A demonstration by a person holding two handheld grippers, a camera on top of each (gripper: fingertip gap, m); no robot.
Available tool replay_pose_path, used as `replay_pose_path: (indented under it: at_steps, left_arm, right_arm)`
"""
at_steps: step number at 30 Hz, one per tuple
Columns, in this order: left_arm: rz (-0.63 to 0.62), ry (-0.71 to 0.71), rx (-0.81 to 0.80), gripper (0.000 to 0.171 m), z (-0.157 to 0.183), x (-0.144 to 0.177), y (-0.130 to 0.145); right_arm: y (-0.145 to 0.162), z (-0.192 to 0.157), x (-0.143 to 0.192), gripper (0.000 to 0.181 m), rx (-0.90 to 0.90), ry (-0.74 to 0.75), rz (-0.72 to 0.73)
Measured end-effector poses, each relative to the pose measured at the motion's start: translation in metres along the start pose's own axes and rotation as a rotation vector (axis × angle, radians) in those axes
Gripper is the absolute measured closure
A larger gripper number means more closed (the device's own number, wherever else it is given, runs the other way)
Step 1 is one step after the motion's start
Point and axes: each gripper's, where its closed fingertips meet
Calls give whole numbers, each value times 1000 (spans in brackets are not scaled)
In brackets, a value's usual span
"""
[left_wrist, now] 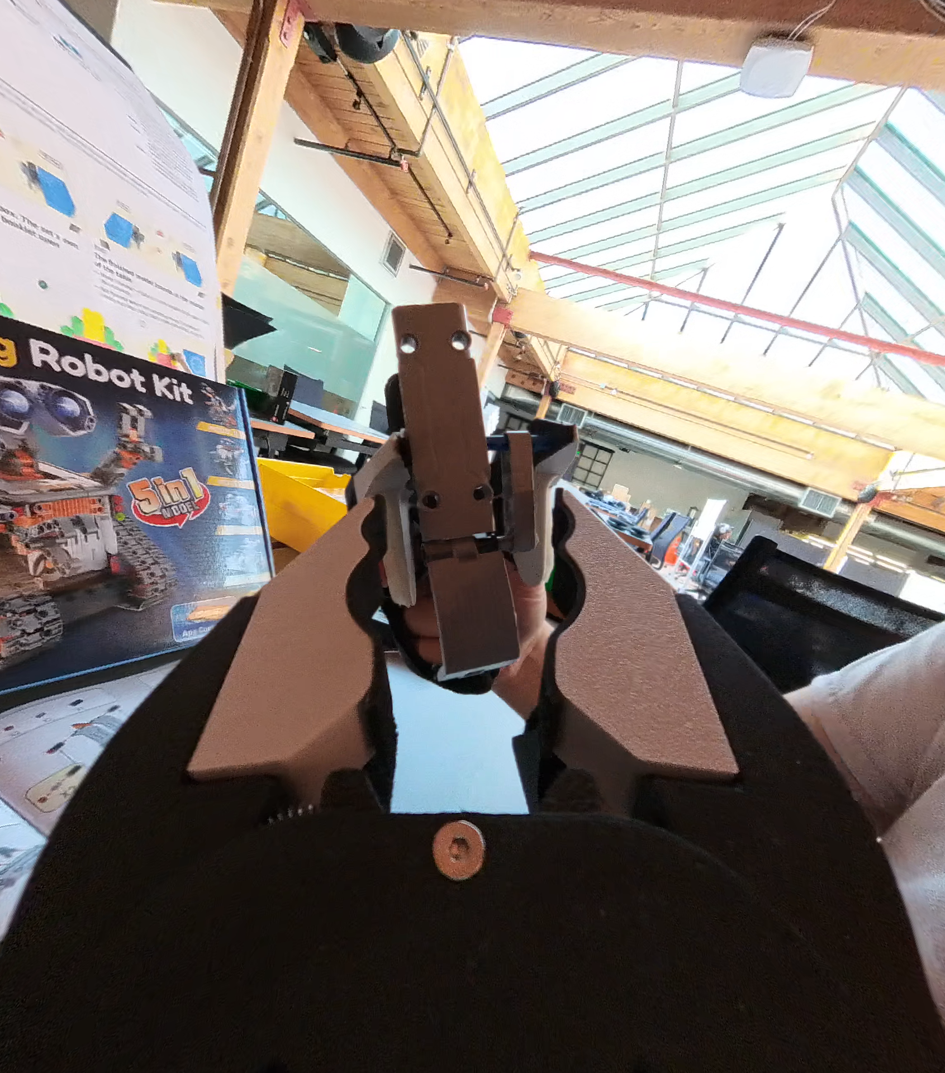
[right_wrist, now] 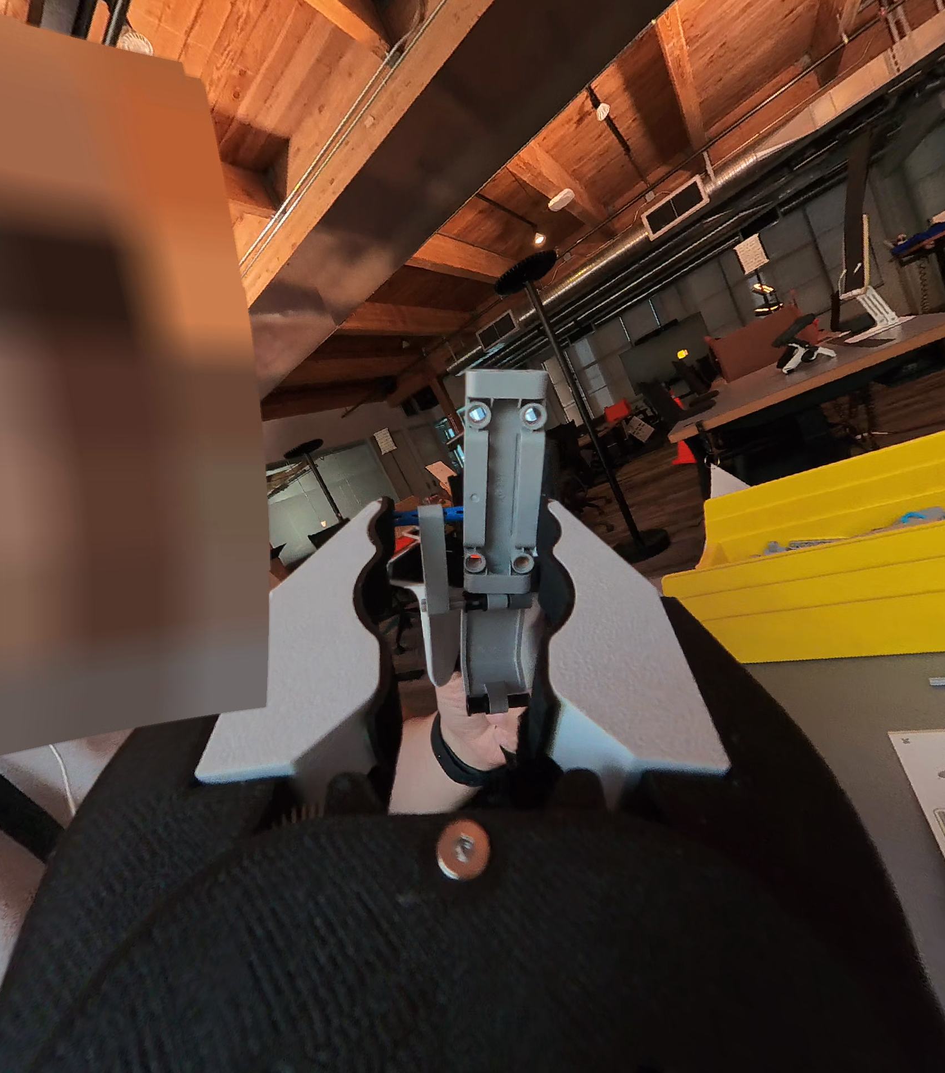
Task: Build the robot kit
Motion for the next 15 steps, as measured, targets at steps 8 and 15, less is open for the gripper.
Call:
replay_pose_path:
  at_steps: [8,15]
  left_arm:
    - [-22,29,18,134,3,1,4]
    - [-5,67,-6,135,11,1,2]
  right_arm:
    - [6,1,-1,134,47,6,-22]
    - [6,-7,-4,134,104,11,-57]
Point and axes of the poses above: each gripper's, where its closed fingertips meet, x back along the fingers, y out of its underside, z = x × y across the jaws, and after that the axes turned 1 degree about y, right-handed
